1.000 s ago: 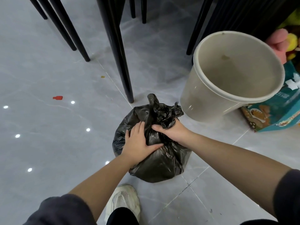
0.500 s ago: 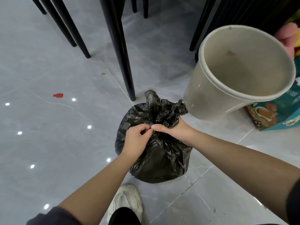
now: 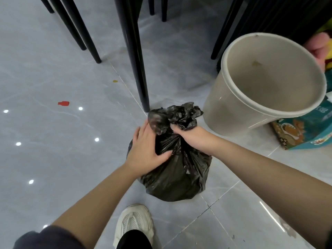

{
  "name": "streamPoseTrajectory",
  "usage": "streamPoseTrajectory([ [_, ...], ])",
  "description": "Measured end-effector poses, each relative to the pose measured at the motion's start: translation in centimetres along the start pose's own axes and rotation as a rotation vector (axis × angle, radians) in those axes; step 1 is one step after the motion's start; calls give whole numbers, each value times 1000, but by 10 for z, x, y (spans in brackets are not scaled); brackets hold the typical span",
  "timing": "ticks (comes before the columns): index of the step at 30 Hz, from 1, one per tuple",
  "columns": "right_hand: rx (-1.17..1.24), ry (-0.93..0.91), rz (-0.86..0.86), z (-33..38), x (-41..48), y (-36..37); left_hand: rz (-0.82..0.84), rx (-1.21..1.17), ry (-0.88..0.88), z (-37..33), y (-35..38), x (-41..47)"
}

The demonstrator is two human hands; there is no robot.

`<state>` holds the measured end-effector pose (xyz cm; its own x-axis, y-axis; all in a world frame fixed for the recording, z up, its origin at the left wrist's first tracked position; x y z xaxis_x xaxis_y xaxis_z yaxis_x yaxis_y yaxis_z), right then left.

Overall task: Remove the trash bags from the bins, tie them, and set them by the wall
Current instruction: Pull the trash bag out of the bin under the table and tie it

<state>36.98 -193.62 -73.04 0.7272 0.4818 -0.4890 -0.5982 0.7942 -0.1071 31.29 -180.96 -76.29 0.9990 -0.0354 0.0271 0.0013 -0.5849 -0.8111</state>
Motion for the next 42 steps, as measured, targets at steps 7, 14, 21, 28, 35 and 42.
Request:
streamPoseTrajectory([
  [7, -261, -262, 96, 54, -11, -4, 50, 87, 161, -18, -31, 28],
  [14, -260, -220, -176, 61, -20, -13, 14, -150, 109, -24, -52, 17],
  [21, 294, 63, -454, 37, -15, -21, 36, -476, -151, -28, -36, 12],
  [28, 513, 100, -412, 38, -19, -20, 144, -377, -94, -27, -24, 10],
  [35, 496, 31, -280, 31, -17, -13, 352, -482, -127, -25, -10, -9],
  [42, 443, -17, -238, 23, -16, -13, 303, -484, -97, -28, 1, -7],
])
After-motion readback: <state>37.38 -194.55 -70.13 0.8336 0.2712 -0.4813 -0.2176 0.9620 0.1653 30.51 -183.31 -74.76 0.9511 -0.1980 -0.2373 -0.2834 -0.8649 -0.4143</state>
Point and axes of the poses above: each hand's wrist, its own x-axis towards the middle knuckle, its own y-axis out of the palm, z = x × y, the point moved 6 cm from there along x, towards the middle knuckle, and after that the axes turned 3 degrees about -z, right-handed, at the moved point
